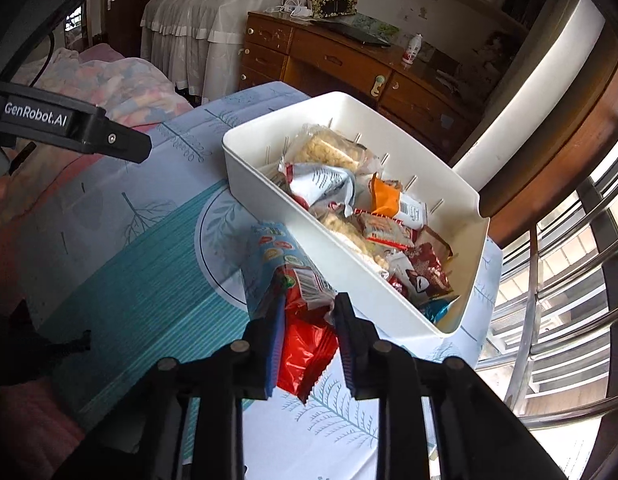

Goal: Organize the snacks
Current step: 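Lift the biscuit roll with the right tool and lower it into the tray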

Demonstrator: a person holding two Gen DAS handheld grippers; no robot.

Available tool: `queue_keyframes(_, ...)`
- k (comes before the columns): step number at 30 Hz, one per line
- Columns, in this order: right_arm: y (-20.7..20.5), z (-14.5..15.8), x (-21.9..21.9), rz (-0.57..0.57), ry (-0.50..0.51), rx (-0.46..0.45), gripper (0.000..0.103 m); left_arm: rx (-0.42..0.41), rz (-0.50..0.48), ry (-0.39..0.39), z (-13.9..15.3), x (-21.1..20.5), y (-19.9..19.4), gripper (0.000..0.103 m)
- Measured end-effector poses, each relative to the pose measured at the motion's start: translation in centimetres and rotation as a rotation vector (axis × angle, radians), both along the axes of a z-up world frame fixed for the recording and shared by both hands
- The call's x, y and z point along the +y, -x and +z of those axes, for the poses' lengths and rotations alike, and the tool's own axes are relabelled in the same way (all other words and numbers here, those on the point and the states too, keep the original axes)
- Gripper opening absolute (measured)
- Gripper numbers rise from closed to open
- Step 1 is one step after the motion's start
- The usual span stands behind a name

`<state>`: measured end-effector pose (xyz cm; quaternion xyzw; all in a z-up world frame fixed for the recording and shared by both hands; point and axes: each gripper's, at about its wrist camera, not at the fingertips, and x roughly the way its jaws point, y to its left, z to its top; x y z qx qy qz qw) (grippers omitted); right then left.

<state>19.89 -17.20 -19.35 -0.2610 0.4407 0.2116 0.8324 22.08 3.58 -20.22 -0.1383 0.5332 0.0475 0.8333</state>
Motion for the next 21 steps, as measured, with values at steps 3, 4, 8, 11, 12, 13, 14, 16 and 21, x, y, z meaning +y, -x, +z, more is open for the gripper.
queue_keyframes(3,-0.2,1.6,0.8,-0.022,-0.007,-0.009,0.021,-0.027,-0.031,-0.008,1.5,0.7,-0.1,0.097)
queue_keyframes(4,-0.4,2.0,1.0,-0.030,-0.016,-0.007,0.020,-0.038,-0.041,-0.007,2.1,0.9,-0.2,0.097)
queue_keyframes(8,-0.2,3.7,1.7,-0.063,-0.016,-0.018,0.018,-0.080,-0.081,-0.008,4.2,1.5,-0.5,0.097)
queue_keyframes(11,0.2,5.1,1.8,-0.090,-0.032,-0.030,0.018,-0.103,-0.108,-0.007,5.5,1.8,-0.6,0.097)
queue_keyframes(12,0.3,5.6,1.9,-0.099,-0.038,-0.034,0.018,-0.109,-0.116,-0.005,5.8,1.8,-0.6,0.097)
queue_keyframes(13,0.3,6.2,2.0,-0.106,-0.044,-0.040,0.018,-0.114,-0.123,-0.003,6.2,1.9,-0.7,0.097)
queue_keyframes(14,0.3,6.7,2.0,-0.113,-0.050,-0.050,0.018,-0.118,-0.131,-0.003,6.5,1.9,-0.8,0.097)
queue_keyframes(16,0.2,7.9,2.2,-0.114,-0.056,-0.075,0.018,-0.125,-0.145,0.000,7.0,1.8,-0.9,0.097)
queue_keyframes(21,-1.3,10.4,2.5,-0.118,-0.064,-0.152,0.018,-0.146,-0.155,0.010,8.0,2.1,-0.7,0.097)
